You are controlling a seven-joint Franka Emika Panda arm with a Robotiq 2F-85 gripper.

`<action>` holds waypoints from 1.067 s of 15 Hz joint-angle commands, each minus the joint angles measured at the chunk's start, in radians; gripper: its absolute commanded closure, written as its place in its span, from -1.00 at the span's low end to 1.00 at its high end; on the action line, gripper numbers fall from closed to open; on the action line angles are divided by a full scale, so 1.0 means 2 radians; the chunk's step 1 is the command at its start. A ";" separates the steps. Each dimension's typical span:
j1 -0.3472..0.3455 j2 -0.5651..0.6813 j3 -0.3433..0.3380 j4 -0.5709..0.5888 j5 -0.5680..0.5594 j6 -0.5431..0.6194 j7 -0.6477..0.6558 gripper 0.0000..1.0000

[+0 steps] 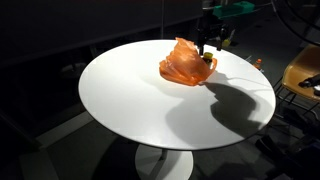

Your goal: Remove the yellow and brown bottle from the plastic and put it on the table

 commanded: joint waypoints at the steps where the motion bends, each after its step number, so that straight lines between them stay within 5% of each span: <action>1: 0.005 0.004 -0.004 0.019 -0.005 -0.014 0.020 -1.00; 12: 0.013 0.039 -0.011 0.053 -0.011 -0.026 0.055 -1.00; 16: 0.017 0.045 -0.014 0.062 -0.009 -0.035 0.063 -0.13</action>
